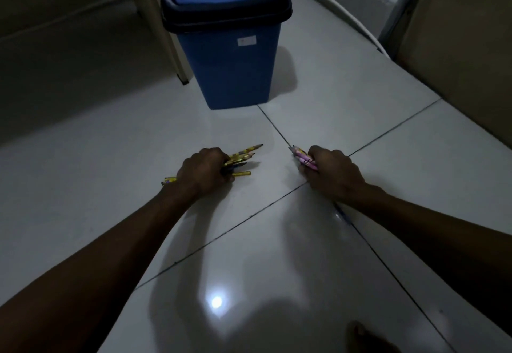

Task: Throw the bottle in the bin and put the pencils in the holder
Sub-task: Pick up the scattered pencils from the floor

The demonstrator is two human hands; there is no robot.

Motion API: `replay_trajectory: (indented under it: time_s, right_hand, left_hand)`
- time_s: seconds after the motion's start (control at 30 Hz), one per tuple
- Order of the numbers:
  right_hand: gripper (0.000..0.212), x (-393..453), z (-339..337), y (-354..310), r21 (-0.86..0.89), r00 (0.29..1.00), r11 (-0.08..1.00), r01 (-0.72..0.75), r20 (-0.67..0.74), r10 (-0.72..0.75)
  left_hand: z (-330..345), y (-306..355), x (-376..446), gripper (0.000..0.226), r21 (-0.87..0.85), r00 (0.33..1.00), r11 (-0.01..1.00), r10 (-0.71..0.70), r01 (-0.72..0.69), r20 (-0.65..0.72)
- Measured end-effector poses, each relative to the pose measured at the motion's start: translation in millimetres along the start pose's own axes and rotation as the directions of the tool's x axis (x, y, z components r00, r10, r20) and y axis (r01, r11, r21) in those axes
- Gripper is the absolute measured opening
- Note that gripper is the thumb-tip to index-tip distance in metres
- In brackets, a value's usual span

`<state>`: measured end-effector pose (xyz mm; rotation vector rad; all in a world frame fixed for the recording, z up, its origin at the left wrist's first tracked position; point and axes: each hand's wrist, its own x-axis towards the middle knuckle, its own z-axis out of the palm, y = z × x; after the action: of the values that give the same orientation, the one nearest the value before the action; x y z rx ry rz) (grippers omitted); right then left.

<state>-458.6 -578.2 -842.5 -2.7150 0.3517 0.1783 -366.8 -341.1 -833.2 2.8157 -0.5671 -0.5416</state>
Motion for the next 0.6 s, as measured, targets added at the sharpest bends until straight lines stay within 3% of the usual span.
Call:
replay_trajectory:
  time_s: [0.17,0.3,0.4,0.5,0.6]
  right_hand:
    - [0.025,9,-6,-7,0.066,1.000,0.998,-0.023,-0.014,0.024]
    - [0.026,21,-5,-17,0.270,0.999,0.963,-0.007,0.050,-0.007]
    - [0.022,26,-3,-32,0.437,0.991,0.899,0.021,0.113,-0.078]
    - [0.024,32,1,-55,0.399,0.976,0.909,0.116,0.126,-0.180]
    - [0.028,38,5,-78,0.396,0.961,0.904,0.161,0.148,-0.236]
  left_hand:
    - [-1,-4,-1,0.025,0.063,0.995,0.993,0.104,-0.103,-0.008]
    - [-28,-15,-2,0.013,-0.245,0.992,0.963,0.091,-0.111,-0.091]
    - [-47,-18,-7,0.016,-0.510,0.991,0.860,-0.037,-0.035,-0.132]
    - [-53,-18,-13,0.018,-0.691,0.971,0.722,-0.188,0.033,-0.150]
    - [-48,-27,-19,0.022,-0.836,0.936,0.532,-0.346,0.134,-0.070]
